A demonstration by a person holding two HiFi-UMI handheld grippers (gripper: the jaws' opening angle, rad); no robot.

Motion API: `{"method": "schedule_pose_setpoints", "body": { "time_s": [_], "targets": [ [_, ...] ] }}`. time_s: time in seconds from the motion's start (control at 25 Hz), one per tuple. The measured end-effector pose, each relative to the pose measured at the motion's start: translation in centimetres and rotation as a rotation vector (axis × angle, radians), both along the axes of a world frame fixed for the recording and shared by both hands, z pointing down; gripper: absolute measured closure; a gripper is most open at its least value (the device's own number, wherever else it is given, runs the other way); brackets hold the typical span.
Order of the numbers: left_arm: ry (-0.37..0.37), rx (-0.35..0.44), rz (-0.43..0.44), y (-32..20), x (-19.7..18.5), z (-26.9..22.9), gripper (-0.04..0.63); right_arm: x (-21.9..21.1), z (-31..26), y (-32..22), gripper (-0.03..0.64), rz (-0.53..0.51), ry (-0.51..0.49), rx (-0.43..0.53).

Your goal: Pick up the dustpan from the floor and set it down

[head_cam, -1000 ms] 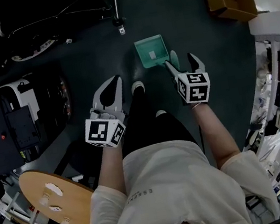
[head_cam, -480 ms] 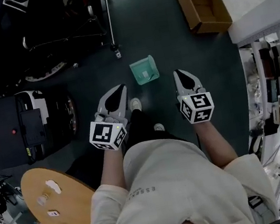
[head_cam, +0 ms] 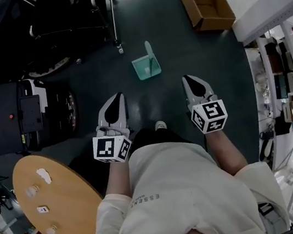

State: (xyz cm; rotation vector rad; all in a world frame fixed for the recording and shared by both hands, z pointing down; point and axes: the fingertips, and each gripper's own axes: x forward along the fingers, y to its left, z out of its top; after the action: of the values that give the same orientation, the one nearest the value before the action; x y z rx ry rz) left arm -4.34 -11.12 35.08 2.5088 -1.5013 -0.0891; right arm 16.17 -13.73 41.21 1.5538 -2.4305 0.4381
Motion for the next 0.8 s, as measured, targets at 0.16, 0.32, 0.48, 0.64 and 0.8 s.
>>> {"method": "schedule_pose_setpoints", "body": {
  "time_s": [0.16,0.32,0.48,0.64,0.8],
  "targets": [
    [-0.01,0.008,0.052,3.8,1.1,-0.1,0.578,0.9,-0.5,3.9,0.629,0.005,0.011,0.0],
    [-0.013,0.002,0.038,8.6,-0.4,-0.2,0.578,0.9,-1.0,8.9,0.629,0.028,0.041,-0.008],
    [-0.005,0.016,0.048,14.0,-1.6,-0.9,0.578,-0.1,-2.4,14.4,0.629,0.043,0.062,0.029],
    [0.002,0.034,0.064,19.7,-2.2,-1.4,0.578,-1.4,-2.9,20.4,0.629,0.047,0.065,0.053],
    [0.015,0.012,0.079,24.7,-2.3,-1.6,0.578,-2.4,-2.4,25.5,0.629,0.057,0.049,0.022]
  ]
}}
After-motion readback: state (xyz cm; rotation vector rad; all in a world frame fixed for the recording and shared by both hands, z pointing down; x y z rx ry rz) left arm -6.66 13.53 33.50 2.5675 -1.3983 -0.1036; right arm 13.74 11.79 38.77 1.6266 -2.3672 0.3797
